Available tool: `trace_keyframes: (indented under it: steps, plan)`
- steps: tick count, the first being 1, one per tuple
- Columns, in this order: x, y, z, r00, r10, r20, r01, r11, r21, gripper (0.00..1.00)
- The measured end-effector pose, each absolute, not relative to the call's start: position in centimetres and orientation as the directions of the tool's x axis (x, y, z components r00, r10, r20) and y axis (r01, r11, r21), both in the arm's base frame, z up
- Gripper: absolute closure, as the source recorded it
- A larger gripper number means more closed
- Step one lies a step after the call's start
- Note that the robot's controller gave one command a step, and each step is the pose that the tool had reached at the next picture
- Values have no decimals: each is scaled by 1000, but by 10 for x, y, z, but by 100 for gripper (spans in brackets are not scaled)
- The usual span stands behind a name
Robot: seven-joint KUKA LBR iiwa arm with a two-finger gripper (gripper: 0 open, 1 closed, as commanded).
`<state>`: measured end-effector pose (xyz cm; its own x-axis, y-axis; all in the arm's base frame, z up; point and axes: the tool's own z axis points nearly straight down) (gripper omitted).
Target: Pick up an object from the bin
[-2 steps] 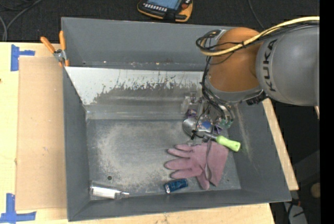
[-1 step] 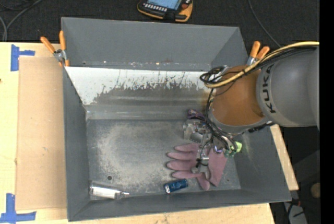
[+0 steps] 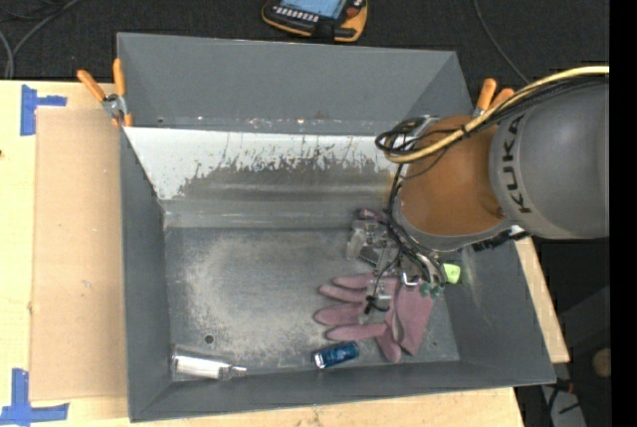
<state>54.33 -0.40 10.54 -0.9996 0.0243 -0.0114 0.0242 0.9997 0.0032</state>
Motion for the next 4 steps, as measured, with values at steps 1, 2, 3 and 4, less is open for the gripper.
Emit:
trace_keyframes:
  steps: [1,2,3,4]
  plan:
    - [496,-81,99,-999,39,11,39,999,0,0]
    - [529,-41,69,-983,186,-7,186,983,9,0]
    - [526,-64,70,-911,-411,5,-411,911,7,100]
    - [526,-64,70,-912,-411,5,-411,912,8,100]
